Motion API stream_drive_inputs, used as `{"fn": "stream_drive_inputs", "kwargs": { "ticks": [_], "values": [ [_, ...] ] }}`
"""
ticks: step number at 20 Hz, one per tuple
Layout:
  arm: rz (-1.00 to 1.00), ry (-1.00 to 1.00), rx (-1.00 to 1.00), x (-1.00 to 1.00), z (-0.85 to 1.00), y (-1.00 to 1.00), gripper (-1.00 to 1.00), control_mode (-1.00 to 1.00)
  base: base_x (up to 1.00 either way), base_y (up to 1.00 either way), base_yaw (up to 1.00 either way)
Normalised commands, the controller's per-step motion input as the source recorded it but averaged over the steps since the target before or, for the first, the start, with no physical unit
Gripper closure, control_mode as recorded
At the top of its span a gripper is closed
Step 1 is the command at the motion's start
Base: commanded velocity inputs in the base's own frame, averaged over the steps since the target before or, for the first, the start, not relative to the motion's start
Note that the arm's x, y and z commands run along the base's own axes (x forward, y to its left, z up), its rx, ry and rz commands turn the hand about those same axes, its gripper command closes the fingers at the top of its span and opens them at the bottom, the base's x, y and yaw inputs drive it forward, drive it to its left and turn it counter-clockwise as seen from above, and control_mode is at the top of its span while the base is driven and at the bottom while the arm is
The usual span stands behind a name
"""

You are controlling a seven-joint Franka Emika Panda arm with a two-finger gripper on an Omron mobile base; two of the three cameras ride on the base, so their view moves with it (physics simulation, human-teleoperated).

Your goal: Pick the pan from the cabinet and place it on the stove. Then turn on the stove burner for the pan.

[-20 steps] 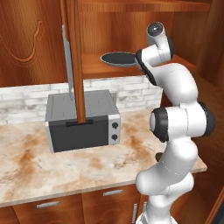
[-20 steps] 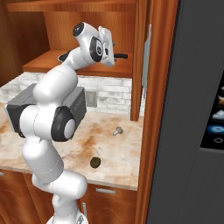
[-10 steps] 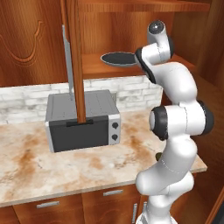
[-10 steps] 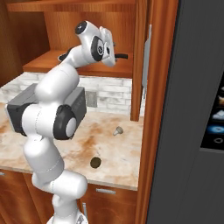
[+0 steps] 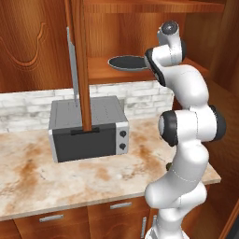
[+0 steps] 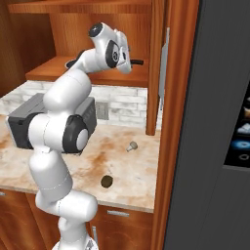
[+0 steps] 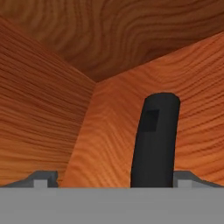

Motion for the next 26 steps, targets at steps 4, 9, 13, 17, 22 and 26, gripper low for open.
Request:
{"fn": "stream_drive_inputs", "kwargs": {
  "ticks": [4, 9, 13, 17, 22, 26],
  "values": [
    [0.07, -0.07, 0.02, 0.29, -0.91, -0.08, 1.00, -1.00, 0.00, 0.00, 0.00],
    [0.07, -0.05, 0.01, 0.21, -0.93, -0.05, 1.00, -1.00, 0.00, 0.00, 0.00],
    [0.07, -0.08, 0.02, 0.10, -0.86, -0.06, 1.00, -1.00, 0.00, 0.00, 0.00],
    [0.05, -0.14, 0.03, 0.00, -0.68, -0.02, 1.00, -1.00, 0.00, 0.00, 0.00],
    [0.03, -0.26, 0.01, -0.14, -0.56, 0.00, 1.00, -1.00, 0.00, 0.00, 0.00],
    [0.00, -0.15, 0.00, -0.46, -0.27, 0.04, 1.00, -1.00, 0.00, 0.00, 0.00]
  ]
}}
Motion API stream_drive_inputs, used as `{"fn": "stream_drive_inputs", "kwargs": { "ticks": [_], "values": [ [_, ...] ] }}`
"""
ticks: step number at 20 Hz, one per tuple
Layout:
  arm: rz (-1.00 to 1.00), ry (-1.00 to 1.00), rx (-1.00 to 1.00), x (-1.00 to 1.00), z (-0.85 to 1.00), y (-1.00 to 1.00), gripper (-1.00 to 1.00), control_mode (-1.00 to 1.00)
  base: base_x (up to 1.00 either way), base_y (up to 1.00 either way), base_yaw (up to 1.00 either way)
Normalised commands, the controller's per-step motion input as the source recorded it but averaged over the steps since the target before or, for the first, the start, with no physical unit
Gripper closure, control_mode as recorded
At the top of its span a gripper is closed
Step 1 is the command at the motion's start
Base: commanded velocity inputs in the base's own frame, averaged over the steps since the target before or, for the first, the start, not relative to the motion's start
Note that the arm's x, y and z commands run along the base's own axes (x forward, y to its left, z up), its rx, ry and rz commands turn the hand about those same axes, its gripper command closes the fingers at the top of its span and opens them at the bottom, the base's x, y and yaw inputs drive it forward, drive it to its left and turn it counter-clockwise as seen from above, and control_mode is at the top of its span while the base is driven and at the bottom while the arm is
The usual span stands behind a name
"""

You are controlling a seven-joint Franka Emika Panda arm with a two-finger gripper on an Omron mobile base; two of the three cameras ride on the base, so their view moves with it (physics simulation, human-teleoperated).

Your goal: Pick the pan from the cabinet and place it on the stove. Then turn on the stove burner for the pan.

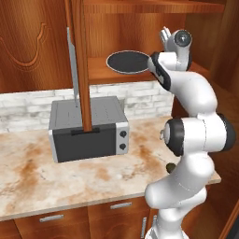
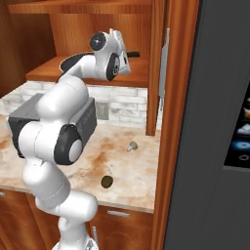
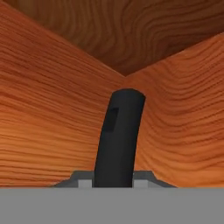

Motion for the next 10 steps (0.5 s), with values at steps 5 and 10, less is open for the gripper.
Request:
{"fn": "stream_drive_inputs", "kwargs": {
  "ticks": [5, 10],
  "values": [
    [-0.02, -0.01, 0.00, -0.72, 0.00, 0.06, 1.00, -1.00, 0.00, 0.00, 0.00],
    [-0.02, 0.00, 0.00, -0.54, 0.00, 0.18, 1.00, -1.00, 0.00, 0.00, 0.00]
  ]
}}
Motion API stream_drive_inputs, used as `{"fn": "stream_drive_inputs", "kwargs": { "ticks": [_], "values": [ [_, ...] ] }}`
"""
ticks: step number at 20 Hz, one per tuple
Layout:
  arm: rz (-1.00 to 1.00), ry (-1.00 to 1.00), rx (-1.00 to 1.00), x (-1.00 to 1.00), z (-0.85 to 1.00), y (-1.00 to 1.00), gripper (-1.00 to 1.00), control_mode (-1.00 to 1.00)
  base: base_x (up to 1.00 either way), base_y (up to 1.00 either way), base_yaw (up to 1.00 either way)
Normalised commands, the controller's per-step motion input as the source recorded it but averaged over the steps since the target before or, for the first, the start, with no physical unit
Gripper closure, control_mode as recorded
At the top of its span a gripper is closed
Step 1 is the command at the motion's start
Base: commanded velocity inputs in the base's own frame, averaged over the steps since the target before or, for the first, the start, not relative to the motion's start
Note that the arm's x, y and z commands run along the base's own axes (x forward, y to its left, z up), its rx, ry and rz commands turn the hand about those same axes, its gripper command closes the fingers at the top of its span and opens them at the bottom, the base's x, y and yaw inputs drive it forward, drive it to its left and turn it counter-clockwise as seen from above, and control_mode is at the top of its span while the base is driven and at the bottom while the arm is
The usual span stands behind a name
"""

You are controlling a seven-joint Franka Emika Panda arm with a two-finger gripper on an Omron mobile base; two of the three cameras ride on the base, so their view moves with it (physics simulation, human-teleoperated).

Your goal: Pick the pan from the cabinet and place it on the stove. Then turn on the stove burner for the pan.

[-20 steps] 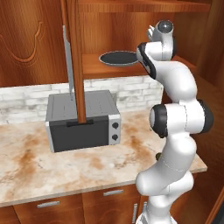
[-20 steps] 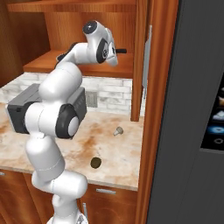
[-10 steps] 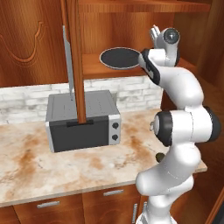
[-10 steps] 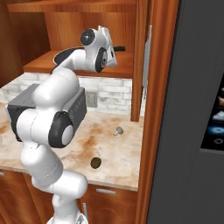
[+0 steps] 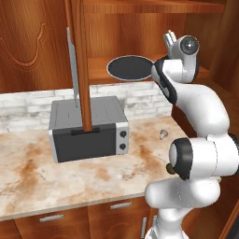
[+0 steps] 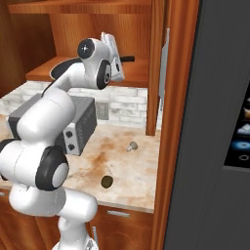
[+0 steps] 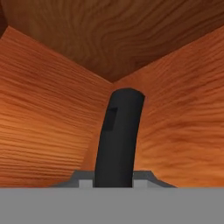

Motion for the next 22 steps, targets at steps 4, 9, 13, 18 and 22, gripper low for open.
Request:
{"fn": "stream_drive_inputs", "kwargs": {
  "ticks": [4, 9, 13, 18, 22],
  "values": [
    [0.00, 0.00, 0.00, -0.13, 0.00, 0.21, 1.00, -1.00, 0.00, 0.00, 0.00],
    [0.00, 0.00, 0.00, -0.14, 0.00, 0.06, 1.00, -1.00, 0.00, 0.00, 0.00],
    [0.00, 0.00, 0.02, -0.42, -0.02, 0.00, 1.00, -1.00, 0.00, 0.00, 0.00],
    [0.00, 0.00, 0.02, -0.55, -0.09, 0.01, 1.00, -1.00, 0.00, 0.00, 0.00],
    [0.00, 0.00, 0.00, -0.68, -0.12, 0.08, 1.00, -1.00, 0.00, 0.00, 0.00]
  ]
}}
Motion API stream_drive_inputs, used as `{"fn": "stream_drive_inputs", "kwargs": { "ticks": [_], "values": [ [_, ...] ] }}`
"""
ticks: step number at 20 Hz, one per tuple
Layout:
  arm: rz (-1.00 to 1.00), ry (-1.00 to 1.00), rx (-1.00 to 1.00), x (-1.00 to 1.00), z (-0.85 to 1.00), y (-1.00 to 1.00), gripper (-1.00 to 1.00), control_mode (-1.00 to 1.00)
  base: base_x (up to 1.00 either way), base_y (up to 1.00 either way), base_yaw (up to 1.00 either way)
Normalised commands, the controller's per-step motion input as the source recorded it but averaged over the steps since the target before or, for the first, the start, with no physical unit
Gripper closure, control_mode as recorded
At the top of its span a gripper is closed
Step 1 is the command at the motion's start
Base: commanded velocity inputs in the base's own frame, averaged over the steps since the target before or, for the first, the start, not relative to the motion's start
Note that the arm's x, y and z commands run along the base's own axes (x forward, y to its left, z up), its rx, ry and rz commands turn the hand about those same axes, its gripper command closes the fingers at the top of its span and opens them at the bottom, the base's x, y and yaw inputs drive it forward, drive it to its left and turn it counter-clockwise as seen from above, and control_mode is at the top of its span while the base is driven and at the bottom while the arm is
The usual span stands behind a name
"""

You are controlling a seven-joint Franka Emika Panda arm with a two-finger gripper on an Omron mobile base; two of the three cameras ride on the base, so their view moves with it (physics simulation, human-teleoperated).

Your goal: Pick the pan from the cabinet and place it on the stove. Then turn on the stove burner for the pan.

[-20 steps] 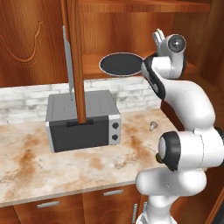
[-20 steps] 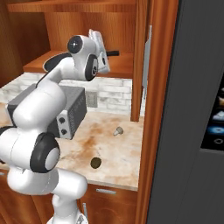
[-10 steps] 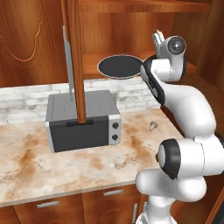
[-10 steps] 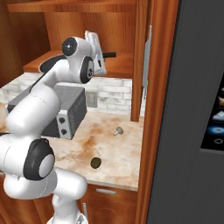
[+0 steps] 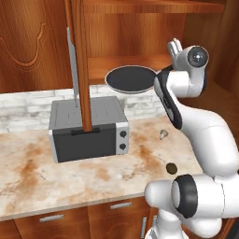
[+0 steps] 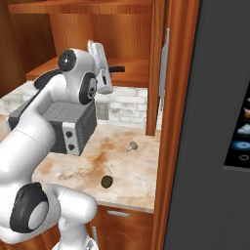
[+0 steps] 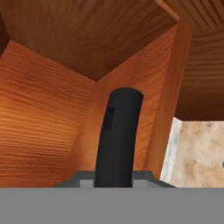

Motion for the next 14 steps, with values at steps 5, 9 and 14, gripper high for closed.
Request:
{"fn": "stream_drive_inputs", "kwargs": {
  "ticks": [5, 9, 14],
  "values": [
    [0.00, 0.00, 0.00, -0.77, -0.15, 0.01, 1.00, -1.00, 0.00, 0.00, 0.00],
    [0.00, -0.01, 0.02, -0.85, -0.15, 0.00, 1.00, -1.00, 0.00, 0.00, 0.00],
    [0.00, 0.00, 0.00, -0.73, -0.22, 0.00, 1.00, -1.00, 0.00, 0.00, 0.00]
  ]
}}
